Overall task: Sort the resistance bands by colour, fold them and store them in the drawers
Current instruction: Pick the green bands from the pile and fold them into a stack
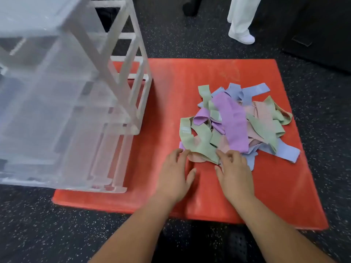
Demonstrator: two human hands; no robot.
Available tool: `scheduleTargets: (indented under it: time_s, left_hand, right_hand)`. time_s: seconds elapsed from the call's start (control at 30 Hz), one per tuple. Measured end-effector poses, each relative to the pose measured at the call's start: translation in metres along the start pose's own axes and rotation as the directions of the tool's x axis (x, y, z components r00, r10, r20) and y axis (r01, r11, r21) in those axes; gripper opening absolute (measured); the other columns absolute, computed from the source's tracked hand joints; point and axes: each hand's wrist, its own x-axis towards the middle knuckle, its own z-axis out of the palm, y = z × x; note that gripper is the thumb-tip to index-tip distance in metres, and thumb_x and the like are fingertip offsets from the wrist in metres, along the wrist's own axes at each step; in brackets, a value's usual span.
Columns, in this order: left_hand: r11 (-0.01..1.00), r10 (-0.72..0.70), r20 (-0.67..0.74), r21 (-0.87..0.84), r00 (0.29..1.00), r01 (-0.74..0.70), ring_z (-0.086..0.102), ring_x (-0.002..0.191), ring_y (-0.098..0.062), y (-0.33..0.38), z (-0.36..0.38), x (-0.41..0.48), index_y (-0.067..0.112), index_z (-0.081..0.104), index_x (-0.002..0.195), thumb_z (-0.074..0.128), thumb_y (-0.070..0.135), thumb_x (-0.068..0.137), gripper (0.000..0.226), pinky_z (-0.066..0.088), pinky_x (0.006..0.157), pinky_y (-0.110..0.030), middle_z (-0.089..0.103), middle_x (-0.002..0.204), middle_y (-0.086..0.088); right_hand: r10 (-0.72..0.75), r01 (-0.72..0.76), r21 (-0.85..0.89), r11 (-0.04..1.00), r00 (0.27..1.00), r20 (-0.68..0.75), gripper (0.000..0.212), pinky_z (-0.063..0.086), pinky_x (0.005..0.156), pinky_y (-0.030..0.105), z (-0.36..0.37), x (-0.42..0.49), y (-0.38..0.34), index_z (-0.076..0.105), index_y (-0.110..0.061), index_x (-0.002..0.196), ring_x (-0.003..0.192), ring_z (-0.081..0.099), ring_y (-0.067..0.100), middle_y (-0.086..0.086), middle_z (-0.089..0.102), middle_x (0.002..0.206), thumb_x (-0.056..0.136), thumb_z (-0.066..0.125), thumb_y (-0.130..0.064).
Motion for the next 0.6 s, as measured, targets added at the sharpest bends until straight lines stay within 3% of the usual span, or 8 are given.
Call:
scheduleTargets:
  time_s: [0.1,0.27,0.43,0.53,0.6]
  left_hand:
    - [0.996,0.031,-0.130,-0.077,0.991,-0.041,0.047,0.134,-0.023,-0.011,0.030,0.000,0.021,0.046,0.150,0.063,0.045,0.098,0.060,0.042,0.115,-0.041,0.047,0.145,0.000]
    - [0.989,0.116,-0.277,-0.056,0.954,-0.137,0.052,0.133,-0.023,-0.027,0.062,-0.011,0.020,0.046,0.151,0.066,0.045,0.097,0.064,0.045,0.113,-0.042,0.047,0.145,-0.001]
    - [0.977,0.126,-0.435,-0.100,0.892,-0.187,0.050,0.126,-0.016,-0.022,0.051,-0.040,0.015,0.051,0.150,0.072,0.031,0.097,0.059,0.036,0.105,-0.021,0.052,0.139,-0.002]
    - [0.976,0.149,-0.399,-0.086,0.905,-0.198,0.055,0.119,-0.012,-0.013,0.042,-0.085,0.020,0.055,0.144,0.069,0.033,0.099,0.049,0.044,0.104,-0.028,0.057,0.131,0.004]
    - [0.973,0.179,-0.303,-0.086,0.936,-0.214,0.057,0.114,-0.009,-0.012,0.037,-0.115,0.024,0.056,0.141,0.067,0.036,0.100,0.044,0.050,0.100,-0.034,0.059,0.126,0.007]
  right_hand:
    - [-0.039,0.038,-0.010,0.999,0.989,-0.144,0.041,0.053,0.083,0.045,0.023,-0.001,0.008,0.066,-0.032,0.132,0.102,0.051,0.027,0.003,0.052,0.116,0.091,0.075,-0.031]
    - [-0.110,0.108,-0.024,0.994,0.928,-0.356,0.027,0.049,0.079,0.046,0.053,-0.009,0.024,0.072,-0.035,0.122,0.098,0.054,0.032,0.004,0.055,0.116,0.094,0.072,-0.034]
    - [-0.172,0.128,-0.120,0.984,0.837,-0.519,0.018,0.041,0.079,0.044,0.033,-0.042,0.014,0.076,-0.032,0.111,0.103,0.055,0.034,0.003,0.061,0.119,0.093,0.074,-0.035]
    - [-0.204,0.170,-0.112,0.979,0.813,-0.546,0.011,0.039,0.072,0.041,0.020,-0.077,0.009,0.076,-0.027,0.103,0.095,0.055,0.031,0.000,0.063,0.108,0.097,0.069,-0.034]
    - [-0.225,0.190,-0.120,0.974,0.839,-0.496,0.019,0.043,0.066,0.040,0.021,-0.102,0.008,0.076,-0.026,0.101,0.088,0.058,0.028,-0.003,0.063,0.099,0.100,0.061,-0.038]
